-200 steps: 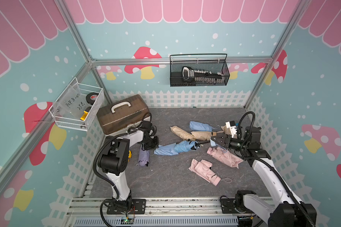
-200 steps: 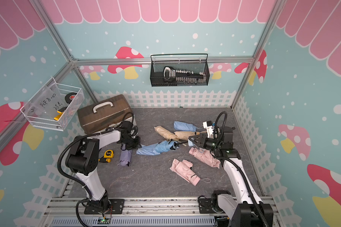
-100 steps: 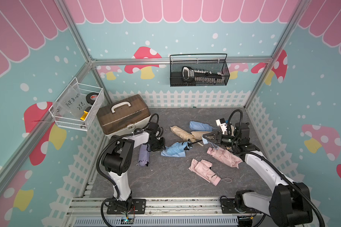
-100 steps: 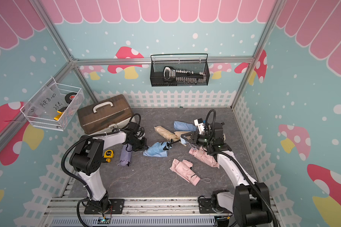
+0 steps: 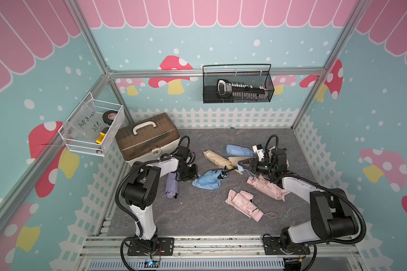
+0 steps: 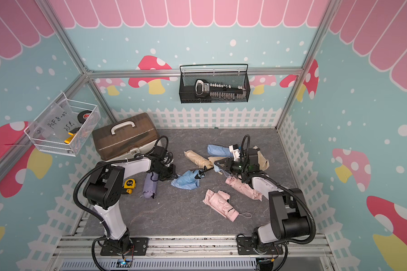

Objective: Take umbrellas out of sleeves
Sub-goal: Place the umbrella in the umbrella sleeve.

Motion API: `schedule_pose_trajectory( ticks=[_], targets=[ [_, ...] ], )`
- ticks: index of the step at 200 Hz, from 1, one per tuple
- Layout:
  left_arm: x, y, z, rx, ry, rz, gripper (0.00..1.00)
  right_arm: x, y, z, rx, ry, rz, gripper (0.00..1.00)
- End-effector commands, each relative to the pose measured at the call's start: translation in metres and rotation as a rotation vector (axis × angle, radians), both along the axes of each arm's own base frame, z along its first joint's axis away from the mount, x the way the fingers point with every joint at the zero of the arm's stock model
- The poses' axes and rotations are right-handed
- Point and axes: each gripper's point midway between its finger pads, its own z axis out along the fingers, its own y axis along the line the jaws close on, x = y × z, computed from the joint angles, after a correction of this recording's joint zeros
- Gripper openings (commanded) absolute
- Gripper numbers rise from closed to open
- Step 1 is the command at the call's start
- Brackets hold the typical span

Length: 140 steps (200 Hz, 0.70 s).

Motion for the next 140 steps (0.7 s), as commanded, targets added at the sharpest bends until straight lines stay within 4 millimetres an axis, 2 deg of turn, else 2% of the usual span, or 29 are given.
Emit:
schedule_pose_trajectory(
  ticks=[1,33,59,71,93,140],
  targets=[
    [-0.012,-0.002,-0.015,0.025,0.035,-0.022,0.00,0.005,0.002,0.008,0.030,-0.058,0.002,0.04],
    [-0.019,-0.007,-0.020,0.032,0.065,-0.010,0.00,0.003,0.003,-0.007,0.029,-0.030,-0.001,0.04],
    [-0.024,-0.007,-0.023,0.040,0.096,0.039,0.00,0.000,0.011,-0.019,0.016,-0.013,0.027,0.11],
    [-0.025,-0.008,-0.024,0.036,0.108,0.059,0.00,-0.003,0.015,-0.028,0.006,0.008,0.041,0.15],
    [-0.023,-0.009,-0.023,0.030,0.119,0.078,0.00,-0.005,0.021,-0.048,-0.031,0.036,0.053,0.16],
    [-0.023,-0.020,-0.020,0.008,0.121,0.072,0.00,-0.006,0.050,-0.075,-0.076,0.064,0.110,0.16]
  ],
)
